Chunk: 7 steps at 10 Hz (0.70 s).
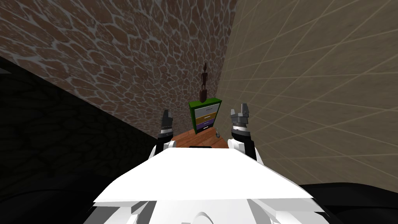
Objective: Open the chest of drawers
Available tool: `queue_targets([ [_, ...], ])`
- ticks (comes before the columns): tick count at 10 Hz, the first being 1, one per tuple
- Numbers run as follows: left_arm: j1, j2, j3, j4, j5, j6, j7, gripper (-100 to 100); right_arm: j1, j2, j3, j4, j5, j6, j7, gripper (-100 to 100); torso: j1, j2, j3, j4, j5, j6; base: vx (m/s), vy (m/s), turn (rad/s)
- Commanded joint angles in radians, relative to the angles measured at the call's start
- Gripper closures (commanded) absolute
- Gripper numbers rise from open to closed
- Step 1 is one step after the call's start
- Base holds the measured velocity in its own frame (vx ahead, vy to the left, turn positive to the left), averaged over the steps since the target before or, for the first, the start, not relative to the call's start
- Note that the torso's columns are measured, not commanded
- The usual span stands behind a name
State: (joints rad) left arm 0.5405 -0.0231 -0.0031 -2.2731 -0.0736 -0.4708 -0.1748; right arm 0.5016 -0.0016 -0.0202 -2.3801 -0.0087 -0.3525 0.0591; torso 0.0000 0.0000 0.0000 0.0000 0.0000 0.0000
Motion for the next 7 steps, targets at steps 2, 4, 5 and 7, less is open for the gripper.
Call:
queue_targets([
  [2, 0.000, 0.000, 0.000, 0.000, 0.000, 0.000, 0.000, 0, 0.000, 0.000, 0.000, 0.000, 0.000, 0.000, 0.000, 0, 0.000, 0.104, -0.209, 0.105, 0.000, 0.000, 0.000, 0.000, 0.000],
  [4, 0.000, 0.000, 0.000, 0.000, 0.000, 0.000, 0.000, 0, 0.000, 0.000, 0.000, 0.000, 0.000, 0.000, 0.000, 0, 0.000, 0.248, -0.497, 0.248, 0.000, 0.000, 0.000, 0.000, 0.000],
  [5, 0.000, 0.000, 0.000, 0.000, 0.000, 0.000, 0.000, 0, 0.000, 0.000, 0.000, 0.000, 0.000, 0.000, 0.000, 0, 0.000, 0.322, -0.644, 0.322, 0.000, 0.000, 0.000, 0.000, 0.000],
  [7, 0.000, 0.000, 0.000, 0.000, 0.000, 0.000, 0.000, 0, 0.000, 0.000, 0.000, 0.000, 0.000, 0.000, 0.000, 0, 0.000, 0.470, -0.939, 0.470, 0.000, 0.000, 0.000, 0.000, 0.000],
])
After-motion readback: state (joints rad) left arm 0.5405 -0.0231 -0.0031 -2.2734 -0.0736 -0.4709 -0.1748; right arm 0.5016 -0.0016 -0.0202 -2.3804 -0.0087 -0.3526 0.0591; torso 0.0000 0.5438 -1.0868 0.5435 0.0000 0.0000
